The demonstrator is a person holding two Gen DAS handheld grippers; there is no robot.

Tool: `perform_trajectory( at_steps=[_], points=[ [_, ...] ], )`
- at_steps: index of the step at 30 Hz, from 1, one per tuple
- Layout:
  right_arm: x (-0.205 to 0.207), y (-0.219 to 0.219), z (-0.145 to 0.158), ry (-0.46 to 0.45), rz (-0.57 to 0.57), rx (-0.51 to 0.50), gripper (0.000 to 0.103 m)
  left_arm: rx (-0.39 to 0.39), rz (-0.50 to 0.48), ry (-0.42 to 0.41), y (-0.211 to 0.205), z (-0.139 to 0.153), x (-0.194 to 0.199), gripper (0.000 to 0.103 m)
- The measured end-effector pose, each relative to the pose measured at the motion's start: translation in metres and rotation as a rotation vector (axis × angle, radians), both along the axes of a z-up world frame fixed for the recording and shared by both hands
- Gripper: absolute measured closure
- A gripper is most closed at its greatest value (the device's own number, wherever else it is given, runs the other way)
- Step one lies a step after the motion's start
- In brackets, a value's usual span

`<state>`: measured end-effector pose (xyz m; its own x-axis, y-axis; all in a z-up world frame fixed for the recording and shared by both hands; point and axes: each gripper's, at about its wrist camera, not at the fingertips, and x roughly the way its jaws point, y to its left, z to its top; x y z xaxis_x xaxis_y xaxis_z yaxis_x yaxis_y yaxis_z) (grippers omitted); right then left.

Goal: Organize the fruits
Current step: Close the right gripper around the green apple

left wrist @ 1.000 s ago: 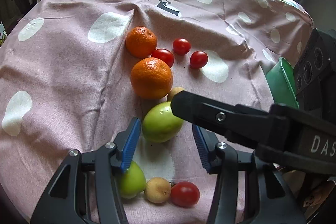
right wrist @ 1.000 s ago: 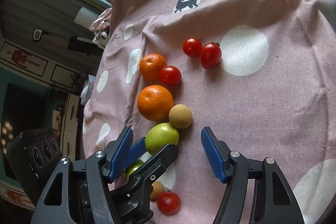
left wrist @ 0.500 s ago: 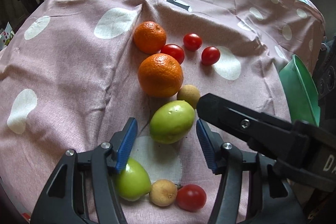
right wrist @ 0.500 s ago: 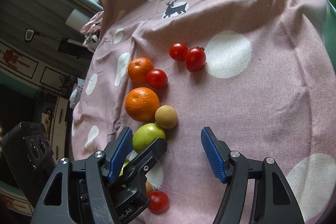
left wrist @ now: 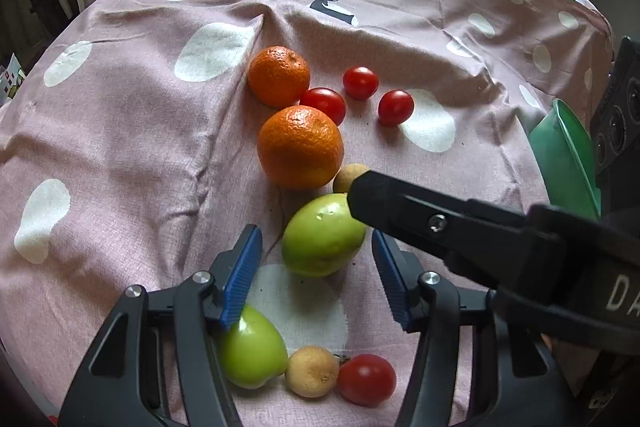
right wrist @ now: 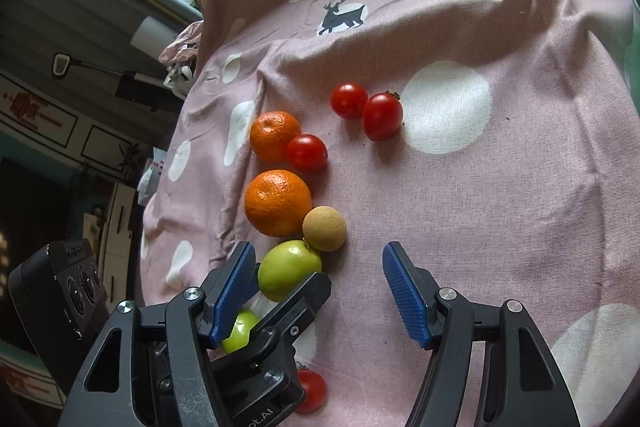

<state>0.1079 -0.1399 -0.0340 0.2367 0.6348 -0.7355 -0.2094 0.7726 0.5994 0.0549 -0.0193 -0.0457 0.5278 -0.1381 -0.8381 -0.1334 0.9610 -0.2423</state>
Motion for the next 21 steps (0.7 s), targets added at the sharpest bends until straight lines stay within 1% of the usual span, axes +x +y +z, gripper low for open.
perform_trajectory(
  at_steps=[2, 5, 6, 7, 11, 13, 14, 16, 17, 18, 21],
  points=[
    [0.001, 0.002, -0.003, 0.010, 0.005, 0.006, 0.034, -0.015, 0.014, -0.007, 0.004, 0.001, -0.001, 0.052],
    [0.003, 0.005, -0.004, 0.006, 0.010, 0.014, 0.036, -0.041, -0.001, -0.027, 0.004, 0.004, -0.002, 0.062],
    [0.003, 0.006, -0.004, 0.005, 0.016, 0.018, 0.038, -0.051, -0.012, -0.021, 0.004, 0.004, -0.002, 0.062],
    [0.004, 0.007, -0.005, 0.005, 0.022, 0.021, 0.043, -0.051, -0.020, -0.019, 0.001, 0.004, -0.001, 0.062],
    [0.005, 0.013, -0.009, 0.023, 0.043, 0.039, 0.052, -0.009, -0.048, -0.030, -0.008, 0.004, 0.000, 0.063],
    [0.005, 0.014, -0.011, 0.028, 0.048, 0.041, 0.053, -0.035, -0.067, -0.028, -0.008, 0.003, 0.001, 0.063],
    [0.004, 0.015, -0.011, 0.028, 0.055, 0.045, 0.055, -0.049, -0.079, -0.029, -0.009, 0.003, 0.000, 0.063],
    [0.002, 0.016, -0.010, 0.026, 0.059, 0.031, 0.057, -0.029, -0.082, -0.050, -0.013, 0.007, -0.002, 0.063],
    [0.001, 0.015, -0.008, 0.019, 0.060, 0.030, 0.061, -0.012, -0.084, -0.064, -0.014, 0.010, -0.004, 0.063],
    [0.000, 0.014, -0.006, 0.012, 0.059, 0.034, 0.061, -0.008, -0.088, -0.071, -0.015, 0.012, -0.005, 0.063],
    [-0.005, 0.011, 0.003, -0.013, 0.053, 0.032, 0.061, -0.028, -0.095, -0.091, -0.014, 0.018, -0.008, 0.063]
  ],
)
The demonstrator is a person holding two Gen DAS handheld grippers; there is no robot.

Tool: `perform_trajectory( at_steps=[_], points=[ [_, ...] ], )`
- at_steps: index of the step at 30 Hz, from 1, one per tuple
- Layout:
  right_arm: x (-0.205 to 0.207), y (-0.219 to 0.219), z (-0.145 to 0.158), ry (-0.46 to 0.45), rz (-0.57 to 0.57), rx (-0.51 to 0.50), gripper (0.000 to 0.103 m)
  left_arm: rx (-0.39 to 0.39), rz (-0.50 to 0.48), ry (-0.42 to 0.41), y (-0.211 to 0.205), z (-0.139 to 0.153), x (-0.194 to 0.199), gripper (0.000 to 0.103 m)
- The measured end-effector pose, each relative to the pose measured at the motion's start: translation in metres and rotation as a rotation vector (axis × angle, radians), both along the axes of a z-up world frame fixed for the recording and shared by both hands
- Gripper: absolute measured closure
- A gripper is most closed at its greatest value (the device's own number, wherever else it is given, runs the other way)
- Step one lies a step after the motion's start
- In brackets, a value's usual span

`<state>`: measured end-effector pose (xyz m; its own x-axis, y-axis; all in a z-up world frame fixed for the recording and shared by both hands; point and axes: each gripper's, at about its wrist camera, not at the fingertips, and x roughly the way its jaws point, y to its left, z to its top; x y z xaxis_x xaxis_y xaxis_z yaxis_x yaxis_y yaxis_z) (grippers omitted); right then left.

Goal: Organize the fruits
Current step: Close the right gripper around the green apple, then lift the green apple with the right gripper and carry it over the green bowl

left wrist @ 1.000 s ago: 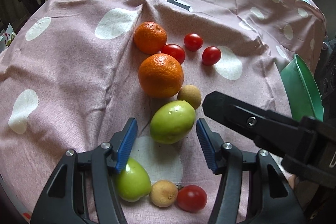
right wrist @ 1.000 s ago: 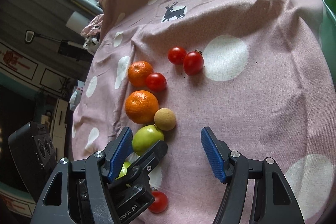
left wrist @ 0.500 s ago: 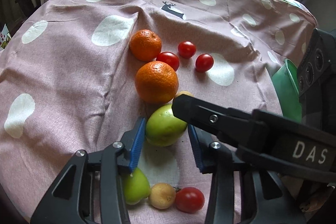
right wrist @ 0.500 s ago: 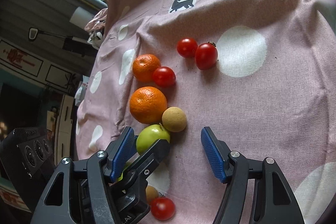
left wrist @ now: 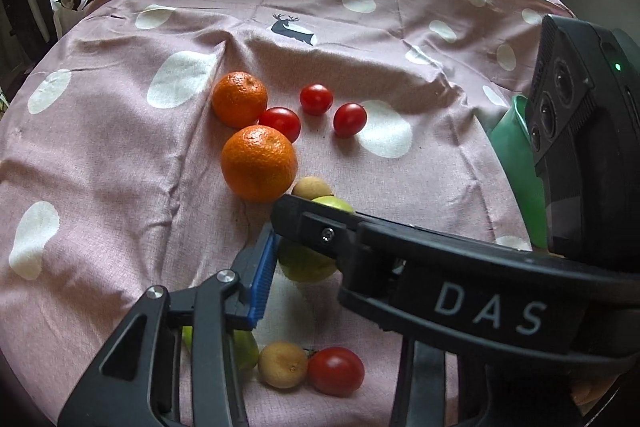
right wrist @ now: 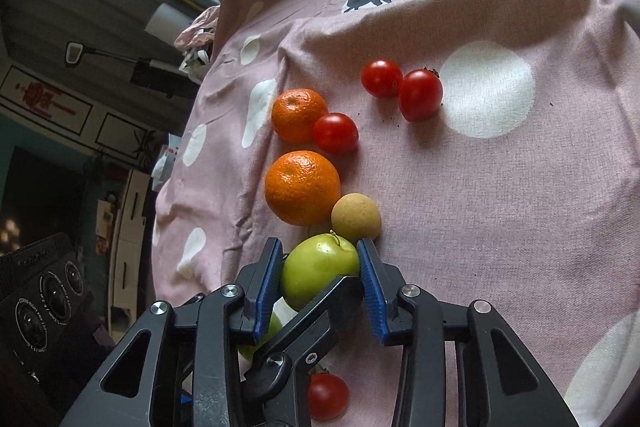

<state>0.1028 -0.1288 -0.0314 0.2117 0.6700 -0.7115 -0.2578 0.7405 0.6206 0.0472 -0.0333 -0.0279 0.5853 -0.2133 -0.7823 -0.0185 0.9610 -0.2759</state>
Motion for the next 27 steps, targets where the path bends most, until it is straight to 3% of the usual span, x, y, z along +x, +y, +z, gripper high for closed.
perform_trajectory(
  at_steps=[16, 27],
  points=[
    [-0.027, -0.020, 0.061, -0.180, -0.023, 0.020, 0.062, 0.013, -0.051, -0.198, -0.018, 0.054, -0.029, 0.063],
    [-0.037, -0.068, 0.097, -0.278, -0.107, 0.038, 0.062, 0.046, -0.148, -0.289, -0.064, 0.093, -0.030, 0.063]
  ],
)
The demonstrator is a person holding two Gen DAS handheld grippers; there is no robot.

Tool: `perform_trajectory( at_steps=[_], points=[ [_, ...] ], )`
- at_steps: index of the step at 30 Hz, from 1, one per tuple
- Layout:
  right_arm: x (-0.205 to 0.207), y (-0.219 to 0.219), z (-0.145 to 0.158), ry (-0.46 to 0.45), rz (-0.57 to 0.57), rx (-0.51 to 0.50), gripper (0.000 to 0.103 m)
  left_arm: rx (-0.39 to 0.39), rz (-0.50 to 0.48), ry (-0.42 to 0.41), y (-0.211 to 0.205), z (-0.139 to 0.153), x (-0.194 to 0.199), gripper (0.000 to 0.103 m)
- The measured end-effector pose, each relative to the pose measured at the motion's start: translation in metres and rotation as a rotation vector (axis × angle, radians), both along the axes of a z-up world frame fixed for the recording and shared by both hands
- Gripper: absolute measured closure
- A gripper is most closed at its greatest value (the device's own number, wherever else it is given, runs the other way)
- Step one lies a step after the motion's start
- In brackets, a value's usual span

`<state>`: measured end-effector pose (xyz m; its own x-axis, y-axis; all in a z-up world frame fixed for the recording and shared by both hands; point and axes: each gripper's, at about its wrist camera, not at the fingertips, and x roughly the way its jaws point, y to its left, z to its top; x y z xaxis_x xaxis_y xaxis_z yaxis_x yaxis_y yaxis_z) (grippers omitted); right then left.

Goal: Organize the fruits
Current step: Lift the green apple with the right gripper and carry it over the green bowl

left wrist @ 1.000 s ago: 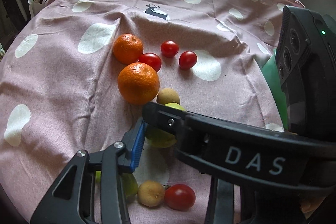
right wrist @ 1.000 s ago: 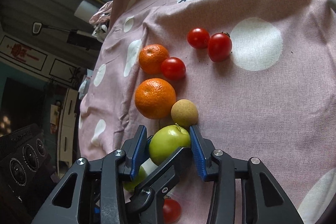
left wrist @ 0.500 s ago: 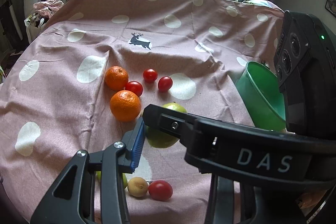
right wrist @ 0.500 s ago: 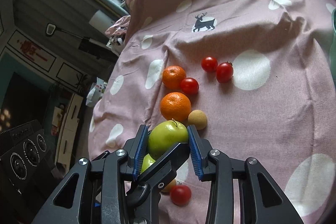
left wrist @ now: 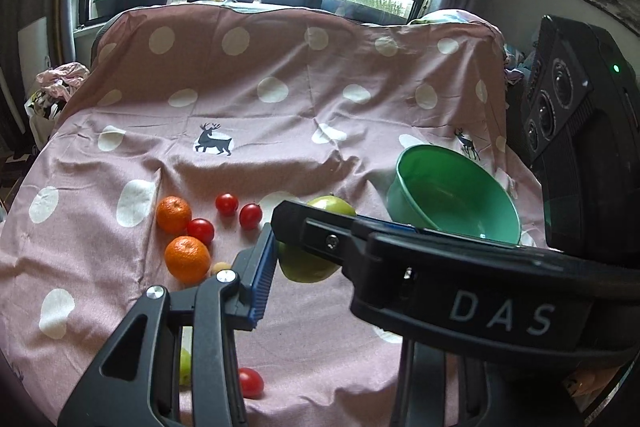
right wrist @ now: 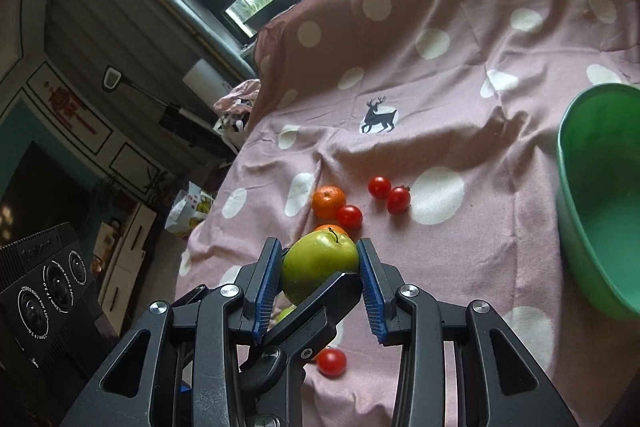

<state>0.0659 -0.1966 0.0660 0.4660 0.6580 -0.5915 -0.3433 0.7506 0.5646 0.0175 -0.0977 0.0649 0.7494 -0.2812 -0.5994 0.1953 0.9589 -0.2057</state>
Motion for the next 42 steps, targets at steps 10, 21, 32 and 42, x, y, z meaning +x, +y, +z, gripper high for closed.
perform_trajectory(
  at_steps=[10, 21, 32, 42],
  points=[
    [0.002, -0.060, 0.009, -0.025, -0.123, 0.032, 0.062, 0.025, -0.114, -0.024, -0.057, 0.014, 0.017, 0.063],
    [0.002, -0.122, 0.004, -0.008, -0.277, 0.040, 0.062, 0.025, -0.253, -0.012, -0.117, 0.012, 0.035, 0.063],
    [0.003, -0.173, -0.015, 0.068, -0.416, 0.007, 0.062, -0.014, -0.391, 0.062, -0.163, -0.007, 0.055, 0.063],
    [0.007, -0.193, -0.029, 0.123, -0.472, -0.019, 0.062, -0.044, -0.442, 0.117, -0.183, -0.024, 0.067, 0.063]
  ],
)
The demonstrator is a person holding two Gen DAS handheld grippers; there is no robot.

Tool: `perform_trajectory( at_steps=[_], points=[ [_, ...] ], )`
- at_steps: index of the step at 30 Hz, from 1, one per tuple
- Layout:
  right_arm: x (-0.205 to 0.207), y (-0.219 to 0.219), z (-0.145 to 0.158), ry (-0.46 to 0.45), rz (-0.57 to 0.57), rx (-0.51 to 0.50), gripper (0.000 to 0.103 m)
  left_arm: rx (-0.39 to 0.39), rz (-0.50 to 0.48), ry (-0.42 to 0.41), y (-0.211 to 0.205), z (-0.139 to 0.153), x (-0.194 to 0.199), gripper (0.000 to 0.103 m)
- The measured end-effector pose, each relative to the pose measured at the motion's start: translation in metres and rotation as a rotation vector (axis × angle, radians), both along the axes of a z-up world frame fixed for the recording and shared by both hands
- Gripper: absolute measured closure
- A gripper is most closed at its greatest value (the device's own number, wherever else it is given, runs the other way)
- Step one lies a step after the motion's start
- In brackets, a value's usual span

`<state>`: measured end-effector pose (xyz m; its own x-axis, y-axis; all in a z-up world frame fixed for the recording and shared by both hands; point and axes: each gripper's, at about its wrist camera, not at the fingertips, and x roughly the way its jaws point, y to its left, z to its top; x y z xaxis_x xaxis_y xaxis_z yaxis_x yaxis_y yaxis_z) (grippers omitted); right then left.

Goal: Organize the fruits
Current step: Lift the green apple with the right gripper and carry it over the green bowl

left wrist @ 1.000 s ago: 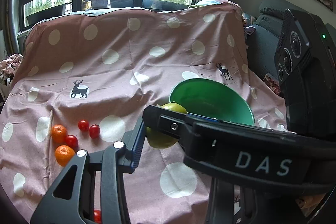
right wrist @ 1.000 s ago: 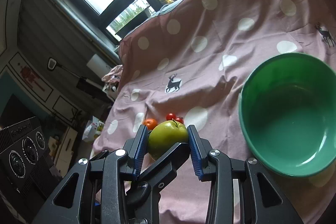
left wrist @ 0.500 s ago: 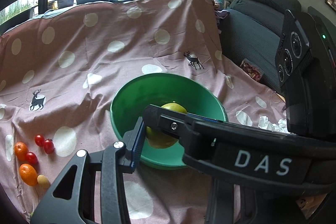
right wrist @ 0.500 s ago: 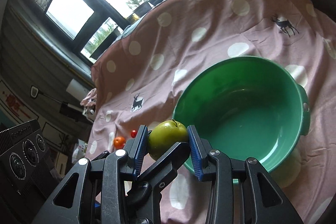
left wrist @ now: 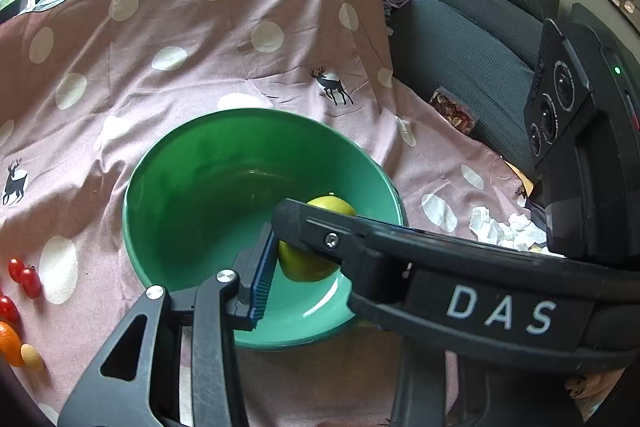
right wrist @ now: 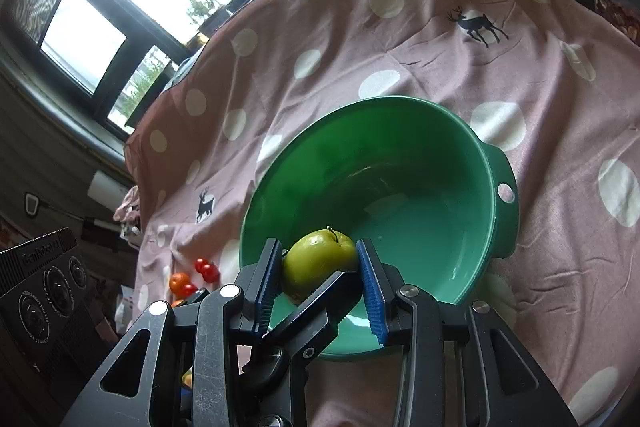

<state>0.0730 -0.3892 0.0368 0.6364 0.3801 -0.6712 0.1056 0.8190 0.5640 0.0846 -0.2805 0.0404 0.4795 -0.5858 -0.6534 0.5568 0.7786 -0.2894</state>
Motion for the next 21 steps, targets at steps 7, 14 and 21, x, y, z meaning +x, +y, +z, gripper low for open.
perform_trajectory(
  at_steps=[7, 14, 21],
  points=[
    [0.005, -0.003, -0.010, 0.044, -0.014, -0.012, 0.062, -0.009, -0.009, 0.042, -0.003, -0.011, 0.005, 0.063],
    [0.005, -0.005, -0.013, 0.061, -0.022, -0.027, 0.062, -0.013, -0.013, 0.058, -0.006, -0.015, 0.007, 0.063],
    [0.005, -0.004, -0.014, 0.076, -0.024, -0.044, 0.062, -0.016, -0.014, 0.073, -0.007, -0.019, 0.009, 0.063]
  ],
)
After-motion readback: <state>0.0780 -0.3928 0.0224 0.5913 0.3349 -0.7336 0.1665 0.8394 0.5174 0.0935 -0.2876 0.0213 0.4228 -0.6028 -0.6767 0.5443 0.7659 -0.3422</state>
